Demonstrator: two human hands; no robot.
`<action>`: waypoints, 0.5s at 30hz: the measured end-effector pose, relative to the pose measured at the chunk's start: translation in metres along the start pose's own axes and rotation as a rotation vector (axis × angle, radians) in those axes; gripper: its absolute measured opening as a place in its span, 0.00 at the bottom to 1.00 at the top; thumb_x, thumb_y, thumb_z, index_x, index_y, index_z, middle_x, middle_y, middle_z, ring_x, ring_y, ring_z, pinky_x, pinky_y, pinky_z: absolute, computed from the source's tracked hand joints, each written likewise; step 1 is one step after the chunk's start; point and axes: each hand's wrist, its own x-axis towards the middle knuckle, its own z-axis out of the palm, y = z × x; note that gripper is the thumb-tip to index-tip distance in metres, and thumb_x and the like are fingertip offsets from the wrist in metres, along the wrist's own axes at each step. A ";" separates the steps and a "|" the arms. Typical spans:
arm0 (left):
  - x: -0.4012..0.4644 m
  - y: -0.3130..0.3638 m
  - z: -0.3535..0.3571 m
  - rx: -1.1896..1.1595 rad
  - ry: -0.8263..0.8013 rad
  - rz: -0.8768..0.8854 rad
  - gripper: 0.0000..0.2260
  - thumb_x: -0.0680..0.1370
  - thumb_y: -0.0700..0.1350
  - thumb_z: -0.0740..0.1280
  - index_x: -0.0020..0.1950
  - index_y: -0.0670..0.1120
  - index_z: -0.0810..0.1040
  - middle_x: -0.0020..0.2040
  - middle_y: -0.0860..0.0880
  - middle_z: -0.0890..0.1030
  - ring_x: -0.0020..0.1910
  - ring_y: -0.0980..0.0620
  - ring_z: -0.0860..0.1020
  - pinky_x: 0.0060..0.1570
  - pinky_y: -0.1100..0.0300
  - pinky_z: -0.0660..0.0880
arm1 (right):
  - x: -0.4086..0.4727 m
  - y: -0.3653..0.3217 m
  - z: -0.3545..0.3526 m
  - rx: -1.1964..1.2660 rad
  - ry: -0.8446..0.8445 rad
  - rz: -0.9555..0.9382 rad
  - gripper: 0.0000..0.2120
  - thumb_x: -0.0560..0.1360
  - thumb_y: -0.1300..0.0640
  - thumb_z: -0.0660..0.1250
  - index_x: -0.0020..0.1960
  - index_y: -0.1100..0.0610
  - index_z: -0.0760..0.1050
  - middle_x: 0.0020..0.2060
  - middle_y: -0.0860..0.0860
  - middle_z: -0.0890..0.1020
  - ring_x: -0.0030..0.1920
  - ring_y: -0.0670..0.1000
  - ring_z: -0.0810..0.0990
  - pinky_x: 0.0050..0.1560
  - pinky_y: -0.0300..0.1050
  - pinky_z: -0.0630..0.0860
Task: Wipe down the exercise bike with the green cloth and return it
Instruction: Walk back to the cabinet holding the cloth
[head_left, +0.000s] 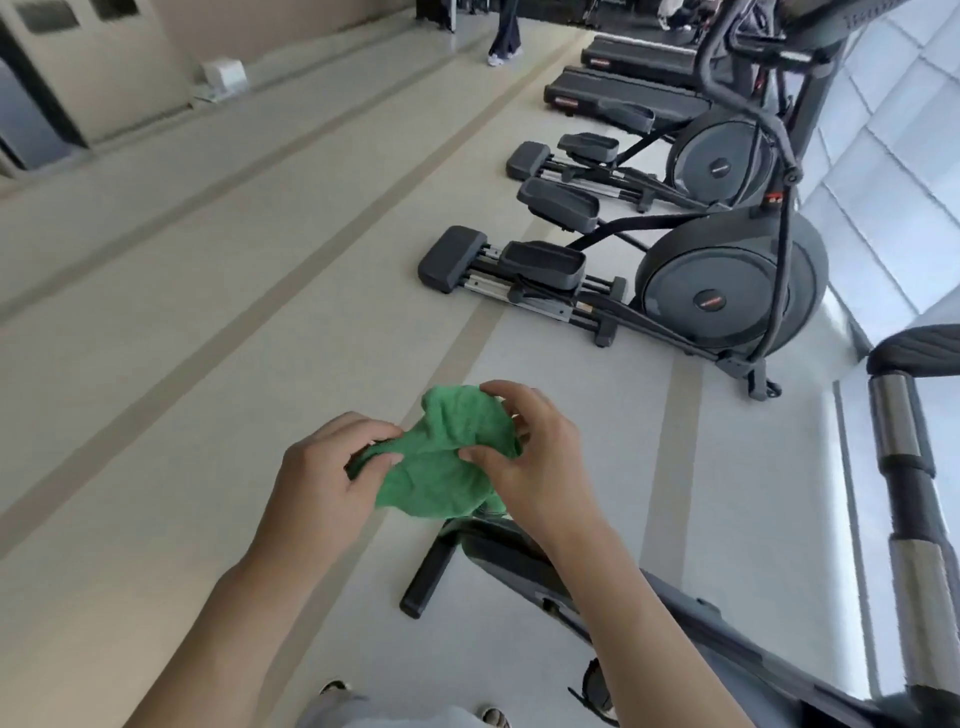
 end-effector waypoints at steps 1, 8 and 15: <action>-0.004 -0.001 -0.006 0.028 0.027 -0.010 0.09 0.76 0.31 0.74 0.52 0.44 0.85 0.47 0.56 0.83 0.45 0.59 0.81 0.46 0.74 0.70 | 0.003 -0.001 0.004 0.000 -0.058 -0.015 0.29 0.70 0.58 0.81 0.66 0.40 0.76 0.55 0.35 0.78 0.54 0.37 0.77 0.51 0.29 0.74; -0.033 -0.021 -0.057 0.073 0.226 -0.128 0.11 0.79 0.32 0.71 0.53 0.48 0.83 0.48 0.57 0.82 0.50 0.54 0.82 0.49 0.69 0.73 | 0.012 -0.027 0.051 -0.059 -0.318 -0.102 0.21 0.69 0.51 0.81 0.59 0.45 0.79 0.49 0.40 0.79 0.50 0.42 0.78 0.48 0.35 0.76; -0.056 -0.070 -0.126 0.113 0.266 -0.207 0.08 0.80 0.34 0.71 0.53 0.46 0.85 0.48 0.58 0.83 0.49 0.55 0.82 0.48 0.72 0.72 | 0.020 -0.068 0.120 -0.157 -0.445 -0.173 0.11 0.75 0.50 0.78 0.55 0.52 0.86 0.50 0.42 0.78 0.47 0.46 0.79 0.50 0.50 0.79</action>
